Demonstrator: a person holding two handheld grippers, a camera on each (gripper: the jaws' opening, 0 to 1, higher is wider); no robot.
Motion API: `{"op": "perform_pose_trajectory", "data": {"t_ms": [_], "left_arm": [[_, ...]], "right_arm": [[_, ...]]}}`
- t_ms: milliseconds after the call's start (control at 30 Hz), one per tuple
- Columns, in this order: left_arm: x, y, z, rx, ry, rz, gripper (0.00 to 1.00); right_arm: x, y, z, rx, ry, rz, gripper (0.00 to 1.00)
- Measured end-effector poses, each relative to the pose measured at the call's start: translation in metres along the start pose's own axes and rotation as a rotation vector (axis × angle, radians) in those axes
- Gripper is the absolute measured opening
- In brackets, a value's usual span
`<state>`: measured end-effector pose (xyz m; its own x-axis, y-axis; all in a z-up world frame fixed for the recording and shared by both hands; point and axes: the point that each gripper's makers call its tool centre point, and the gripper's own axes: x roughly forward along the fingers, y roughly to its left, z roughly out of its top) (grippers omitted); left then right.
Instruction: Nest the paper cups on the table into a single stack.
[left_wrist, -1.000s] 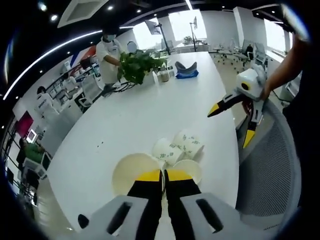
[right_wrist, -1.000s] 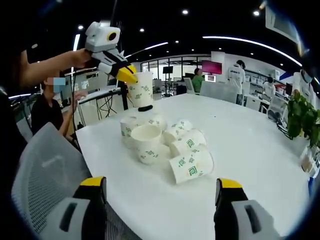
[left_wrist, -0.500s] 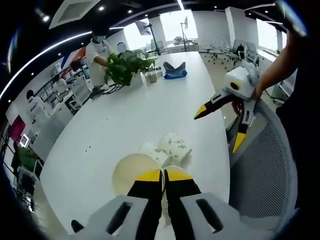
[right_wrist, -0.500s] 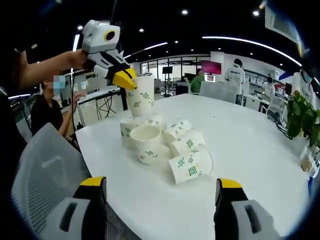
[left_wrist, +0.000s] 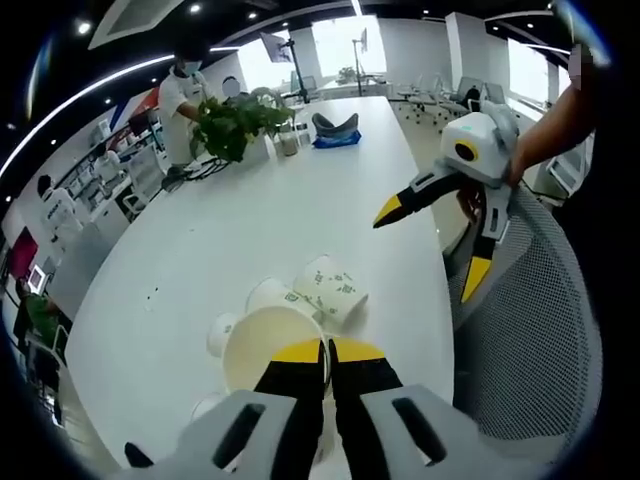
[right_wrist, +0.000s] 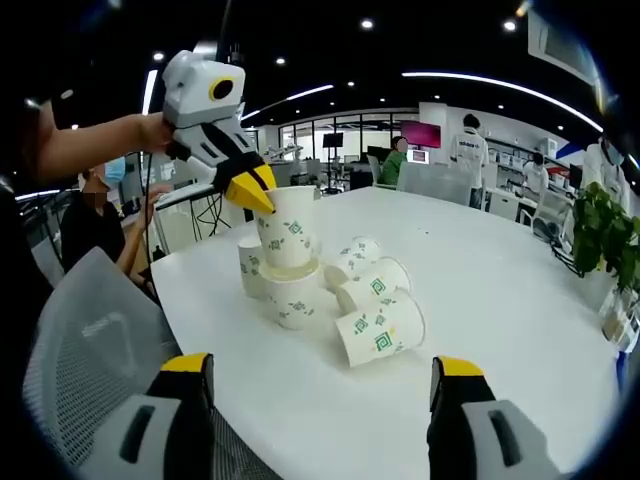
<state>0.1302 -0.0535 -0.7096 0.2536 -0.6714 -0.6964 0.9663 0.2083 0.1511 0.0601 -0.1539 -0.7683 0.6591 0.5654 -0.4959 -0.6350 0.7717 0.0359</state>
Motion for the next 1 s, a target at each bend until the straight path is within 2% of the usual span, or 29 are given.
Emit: {"op": "perform_pose_trajectory", "data": {"t_ms": [200,267,433,600,1000], "left_arm": [[0.012,-0.002,-0.009,0.020,0.022,-0.008,0.00],[0.011,-0.005,-0.006,0.024,0.025,-0.012,0.00],[0.017,-0.010,-0.011,0.017,0.040,-0.023,0.00],[0.028,-0.012,-0.019,-0.008,0.043,-0.022,0.00],[0.035,-0.016,-0.028,-0.049,0.044,-0.030,0.00]], "right_arm": [[-0.001,0.001,0.001,0.003,-0.001,-0.003,0.90],[-0.001,0.001,0.001,0.002,0.001,-0.004,0.90],[0.000,-0.001,0.000,0.003,0.000,-0.007,0.90],[0.000,0.000,-0.001,0.004,0.006,-0.005,0.89],[0.000,-0.001,-0.002,0.003,0.010,-0.013,0.89]]}}
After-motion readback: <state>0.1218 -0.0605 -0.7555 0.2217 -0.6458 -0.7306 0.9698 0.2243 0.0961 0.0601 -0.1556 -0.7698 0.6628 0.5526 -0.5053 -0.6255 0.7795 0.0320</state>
